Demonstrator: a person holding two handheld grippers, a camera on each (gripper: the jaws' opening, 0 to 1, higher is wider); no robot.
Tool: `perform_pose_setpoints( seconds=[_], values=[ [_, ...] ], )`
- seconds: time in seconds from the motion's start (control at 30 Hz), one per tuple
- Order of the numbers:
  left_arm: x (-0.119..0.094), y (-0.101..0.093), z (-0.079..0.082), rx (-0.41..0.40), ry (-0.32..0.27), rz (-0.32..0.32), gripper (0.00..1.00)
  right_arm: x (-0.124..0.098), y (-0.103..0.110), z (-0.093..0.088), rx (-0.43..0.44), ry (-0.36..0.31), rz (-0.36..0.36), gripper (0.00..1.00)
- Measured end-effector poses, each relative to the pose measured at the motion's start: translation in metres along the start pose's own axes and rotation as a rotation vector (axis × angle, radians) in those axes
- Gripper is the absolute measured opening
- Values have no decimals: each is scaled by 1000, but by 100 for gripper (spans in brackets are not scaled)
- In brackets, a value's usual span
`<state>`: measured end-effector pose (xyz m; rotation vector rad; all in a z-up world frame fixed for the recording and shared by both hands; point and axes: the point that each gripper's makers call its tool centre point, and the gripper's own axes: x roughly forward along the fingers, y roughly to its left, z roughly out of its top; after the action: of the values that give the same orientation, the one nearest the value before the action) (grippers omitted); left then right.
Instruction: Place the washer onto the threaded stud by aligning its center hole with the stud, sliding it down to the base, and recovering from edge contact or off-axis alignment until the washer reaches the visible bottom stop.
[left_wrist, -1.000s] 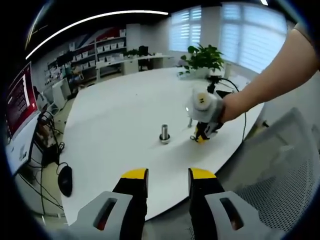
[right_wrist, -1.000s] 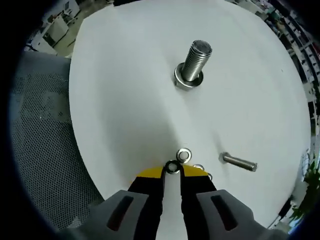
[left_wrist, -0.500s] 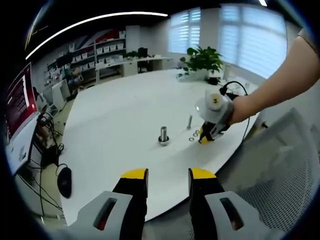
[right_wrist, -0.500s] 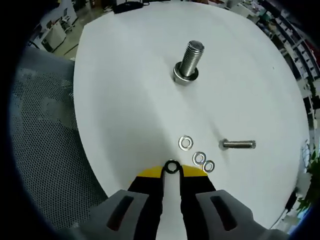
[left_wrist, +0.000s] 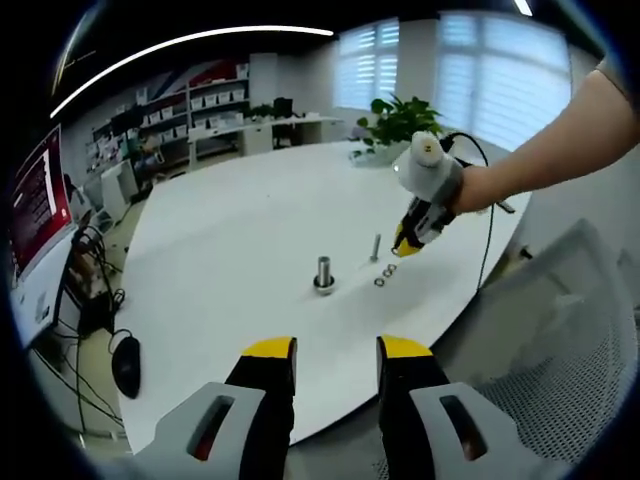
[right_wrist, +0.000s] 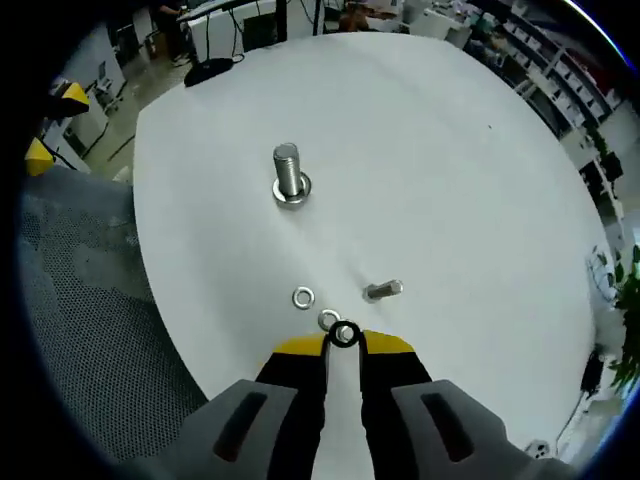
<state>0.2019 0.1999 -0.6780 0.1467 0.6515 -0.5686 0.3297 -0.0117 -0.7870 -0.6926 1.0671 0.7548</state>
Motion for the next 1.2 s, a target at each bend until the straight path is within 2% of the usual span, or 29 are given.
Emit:
perform_pose_setpoints(
  seconds=[0.13, 0.37, 0.57, 1.03, 1.2],
  values=[
    [0, 0, -1, 0, 6, -1, 30, -5, -9, 13, -44, -15, -16, 13],
    [0, 2, -1, -2, 3, 7, 30, -5, -24, 26, -49, -18, -25, 13],
    [0, 2, -1, -1, 10, 10, 30, 3, -22, 22, -113, 18, -28, 13],
    [1, 4, -5, 2, 27, 24, 29, 10, -27, 25, -97, 14, -9, 14],
    [1, 4, -6, 6, 35, 28, 29, 17, -24, 19, -112, 43, -2, 14]
  ],
)
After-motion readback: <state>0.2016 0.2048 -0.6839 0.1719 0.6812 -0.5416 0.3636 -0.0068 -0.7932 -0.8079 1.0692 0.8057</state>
